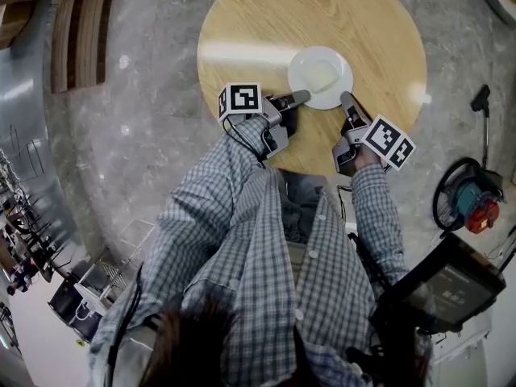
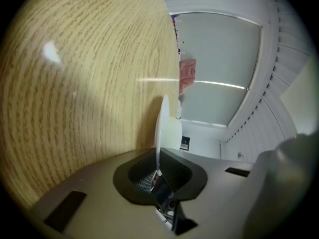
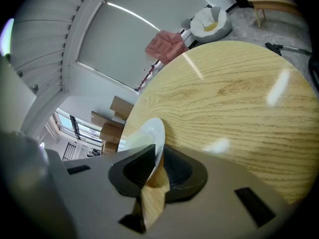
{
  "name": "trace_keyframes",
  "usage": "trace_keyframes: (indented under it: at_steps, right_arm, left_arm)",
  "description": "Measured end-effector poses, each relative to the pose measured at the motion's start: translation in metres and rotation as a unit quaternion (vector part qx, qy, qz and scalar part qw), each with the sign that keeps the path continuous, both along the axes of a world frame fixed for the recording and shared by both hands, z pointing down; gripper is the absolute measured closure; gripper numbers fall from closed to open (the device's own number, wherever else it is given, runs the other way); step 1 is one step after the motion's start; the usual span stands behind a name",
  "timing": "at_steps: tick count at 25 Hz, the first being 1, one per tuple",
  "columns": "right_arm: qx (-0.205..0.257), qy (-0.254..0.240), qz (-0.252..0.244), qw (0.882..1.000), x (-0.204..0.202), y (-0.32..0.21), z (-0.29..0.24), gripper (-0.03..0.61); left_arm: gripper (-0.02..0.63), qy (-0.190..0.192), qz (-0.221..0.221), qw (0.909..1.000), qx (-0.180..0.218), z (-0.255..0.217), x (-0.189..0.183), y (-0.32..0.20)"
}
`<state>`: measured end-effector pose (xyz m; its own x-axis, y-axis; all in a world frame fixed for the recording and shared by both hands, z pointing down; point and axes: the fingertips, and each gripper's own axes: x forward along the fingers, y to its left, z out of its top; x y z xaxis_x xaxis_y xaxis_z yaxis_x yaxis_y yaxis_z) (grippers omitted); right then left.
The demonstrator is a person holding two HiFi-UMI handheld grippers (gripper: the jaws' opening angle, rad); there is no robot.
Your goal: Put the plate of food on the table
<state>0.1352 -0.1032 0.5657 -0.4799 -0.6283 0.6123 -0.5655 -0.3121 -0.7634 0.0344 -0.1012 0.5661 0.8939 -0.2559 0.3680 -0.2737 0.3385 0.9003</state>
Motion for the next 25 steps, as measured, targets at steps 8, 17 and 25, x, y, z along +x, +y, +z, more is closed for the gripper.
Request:
trace_keyframes:
  at_steps: [8, 17, 25]
  right_arm:
    - [-0.001, 0.008, 0.013, 1.000, 0.002, -0.004, -0.002, 0.529]
    - [-0.002, 0.019, 0.018, 1.000, 0.005, -0.017, 0.000, 0.532]
    - [-0.004, 0.034, 0.006, 0.999, 0.007, -0.019, 0.002, 0.532]
  left_arm:
    - [0.592, -0.022, 0.058, 0.9978, 0.023, 0.000, 0.005, 0.003]
    - [0.508, 0.002, 0.072, 0.9969, 0.029, -0.009, 0.013, 0.002]
    - [0.465, 0.022, 0.083, 0.9962, 0.016, -0.013, 0.019, 0.008]
